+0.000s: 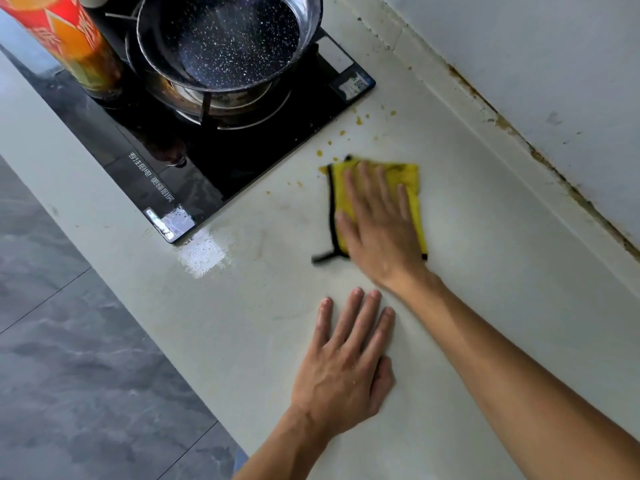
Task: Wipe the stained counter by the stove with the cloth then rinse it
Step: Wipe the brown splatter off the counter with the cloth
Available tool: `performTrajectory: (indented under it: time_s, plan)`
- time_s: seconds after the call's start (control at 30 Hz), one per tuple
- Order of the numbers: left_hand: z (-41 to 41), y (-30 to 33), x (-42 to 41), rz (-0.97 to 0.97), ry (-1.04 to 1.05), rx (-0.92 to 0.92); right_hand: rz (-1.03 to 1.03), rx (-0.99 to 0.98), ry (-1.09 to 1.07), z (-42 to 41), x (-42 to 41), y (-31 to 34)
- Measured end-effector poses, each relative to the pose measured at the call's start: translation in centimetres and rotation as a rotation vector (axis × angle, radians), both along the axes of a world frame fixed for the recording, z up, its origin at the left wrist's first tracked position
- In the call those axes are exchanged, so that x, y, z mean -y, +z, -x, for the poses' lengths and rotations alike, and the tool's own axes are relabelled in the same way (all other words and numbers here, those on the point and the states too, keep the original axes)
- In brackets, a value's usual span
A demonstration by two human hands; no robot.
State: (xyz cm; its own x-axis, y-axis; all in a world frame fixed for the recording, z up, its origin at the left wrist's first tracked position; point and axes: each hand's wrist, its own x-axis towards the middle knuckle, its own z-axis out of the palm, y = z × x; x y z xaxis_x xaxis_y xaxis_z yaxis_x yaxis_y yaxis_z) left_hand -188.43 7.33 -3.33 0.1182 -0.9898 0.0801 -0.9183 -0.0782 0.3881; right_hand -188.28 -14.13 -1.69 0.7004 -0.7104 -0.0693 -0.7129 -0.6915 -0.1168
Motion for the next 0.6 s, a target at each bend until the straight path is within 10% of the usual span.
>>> performTrajectory:
  time_s: [0.13, 0.33, 0.6]
  plan:
    - [0.0, 0.0, 0.1, 0.002, 0.006, 0.012, -0.037, -0.06, 0.304, 4.5, -1.0, 0.0]
    - [0.0, 0.1, 0.0, 0.019, 0.009, 0.001, -0.059, -0.03, -0.021, -1.5, 1.7, 0.6]
    - [-0.7, 0.7, 0.0, 0.004, -0.007, -0.005, -0.11, -0.104, 0.221, 4.0, -0.6, 0.5]
